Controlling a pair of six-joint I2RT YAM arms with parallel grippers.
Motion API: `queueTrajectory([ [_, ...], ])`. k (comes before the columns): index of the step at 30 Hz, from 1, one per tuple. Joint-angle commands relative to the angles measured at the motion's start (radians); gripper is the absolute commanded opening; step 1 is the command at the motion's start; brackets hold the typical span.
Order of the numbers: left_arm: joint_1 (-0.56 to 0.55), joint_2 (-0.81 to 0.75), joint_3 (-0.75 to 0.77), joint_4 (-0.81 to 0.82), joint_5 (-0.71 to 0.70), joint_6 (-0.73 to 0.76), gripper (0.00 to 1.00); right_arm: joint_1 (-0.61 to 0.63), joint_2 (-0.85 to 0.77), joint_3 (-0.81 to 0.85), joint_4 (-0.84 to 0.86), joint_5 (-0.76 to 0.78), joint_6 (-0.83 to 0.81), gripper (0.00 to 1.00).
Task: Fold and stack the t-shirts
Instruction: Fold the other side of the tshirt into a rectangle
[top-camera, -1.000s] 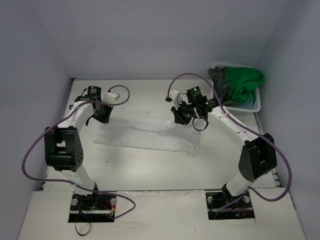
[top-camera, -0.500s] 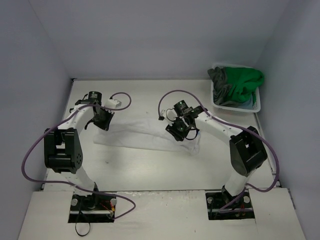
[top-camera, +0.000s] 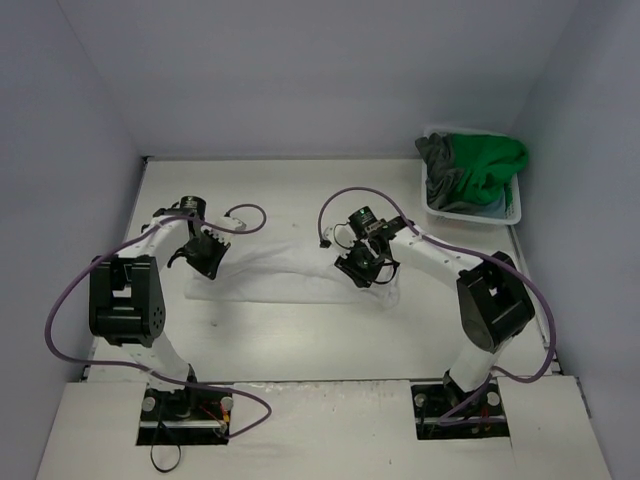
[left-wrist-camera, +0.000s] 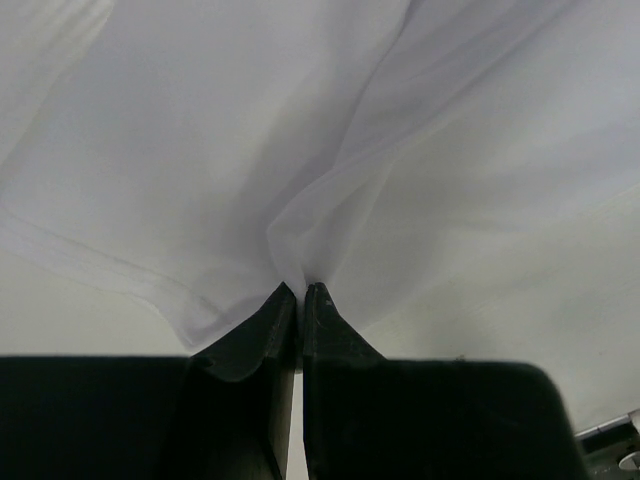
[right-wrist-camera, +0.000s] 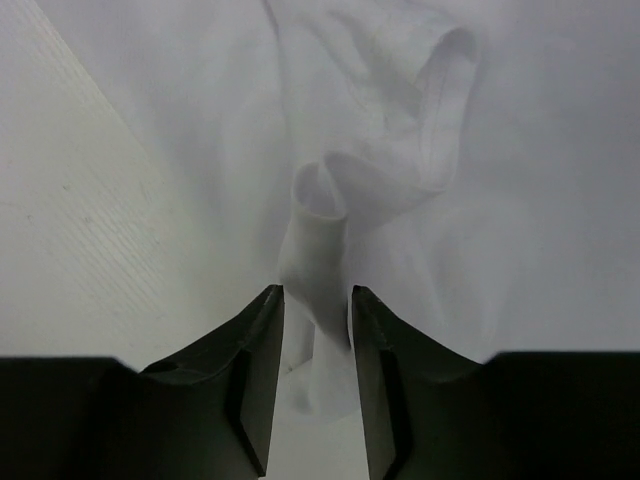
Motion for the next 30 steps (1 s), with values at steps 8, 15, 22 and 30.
queueTrajectory([
  [8,-0.008,-0.041,-0.019,-0.043,0.0,0.059,0.24,0.014,-0.012,-0.038,-0.011,0.017,-0.021,0.39],
  [15,-0.01,-0.076,-0.045,0.001,-0.047,0.07,0.24,0.02,0.002,-0.062,-0.01,0.023,-0.03,0.35],
  [22,-0.007,-0.129,-0.105,0.024,-0.055,0.101,0.16,0.016,-0.004,-0.075,-0.008,0.046,-0.043,0.27],
  [30,-0.008,-0.274,-0.153,-0.011,0.048,0.082,0.13,0.011,0.013,-0.061,-0.007,0.083,-0.024,0.14],
])
